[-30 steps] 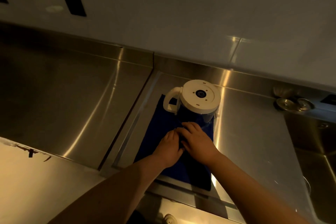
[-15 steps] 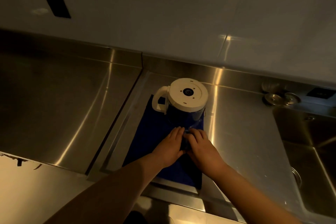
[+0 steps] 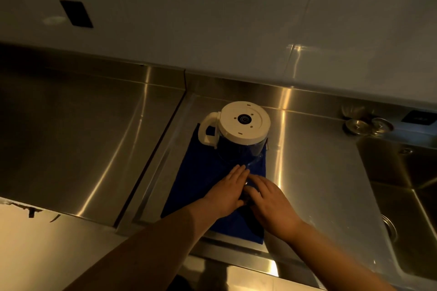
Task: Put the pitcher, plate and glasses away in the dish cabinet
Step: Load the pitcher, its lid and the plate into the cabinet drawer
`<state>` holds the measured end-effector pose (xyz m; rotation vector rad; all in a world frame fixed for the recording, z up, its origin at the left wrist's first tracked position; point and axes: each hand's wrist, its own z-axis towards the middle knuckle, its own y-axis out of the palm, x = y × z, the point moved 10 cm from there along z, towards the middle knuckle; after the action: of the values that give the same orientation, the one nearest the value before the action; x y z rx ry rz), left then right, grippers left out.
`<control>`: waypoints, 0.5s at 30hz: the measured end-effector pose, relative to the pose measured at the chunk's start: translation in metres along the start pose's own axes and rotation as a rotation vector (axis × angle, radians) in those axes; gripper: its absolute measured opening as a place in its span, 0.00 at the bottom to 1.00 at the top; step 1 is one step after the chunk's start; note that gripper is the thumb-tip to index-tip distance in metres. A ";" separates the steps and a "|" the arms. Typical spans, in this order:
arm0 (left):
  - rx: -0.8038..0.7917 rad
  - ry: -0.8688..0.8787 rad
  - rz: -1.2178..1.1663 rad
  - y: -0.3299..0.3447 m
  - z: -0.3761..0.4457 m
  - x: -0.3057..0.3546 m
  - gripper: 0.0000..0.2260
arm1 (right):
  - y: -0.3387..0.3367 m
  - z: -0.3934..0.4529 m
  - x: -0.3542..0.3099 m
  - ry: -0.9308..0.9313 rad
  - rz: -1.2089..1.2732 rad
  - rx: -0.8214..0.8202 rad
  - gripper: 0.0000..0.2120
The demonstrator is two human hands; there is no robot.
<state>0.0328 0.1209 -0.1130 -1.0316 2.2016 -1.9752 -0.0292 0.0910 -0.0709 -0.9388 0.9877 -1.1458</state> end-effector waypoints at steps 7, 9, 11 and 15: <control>0.003 0.035 0.104 0.007 -0.002 0.006 0.36 | 0.016 -0.012 0.002 0.169 -0.030 -0.082 0.28; -0.001 0.042 0.098 0.008 -0.004 0.007 0.36 | 0.020 -0.016 0.000 0.204 -0.039 -0.088 0.30; -0.006 0.055 0.080 0.009 -0.007 0.008 0.36 | 0.023 -0.021 -0.002 0.233 -0.048 -0.094 0.31; 0.001 0.089 0.055 0.013 -0.007 0.012 0.35 | 0.028 -0.030 -0.001 0.290 -0.038 -0.097 0.35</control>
<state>0.0150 0.1215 -0.1181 -0.8888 2.2466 -2.0370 -0.0497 0.0945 -0.1061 -0.8856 1.2734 -1.2996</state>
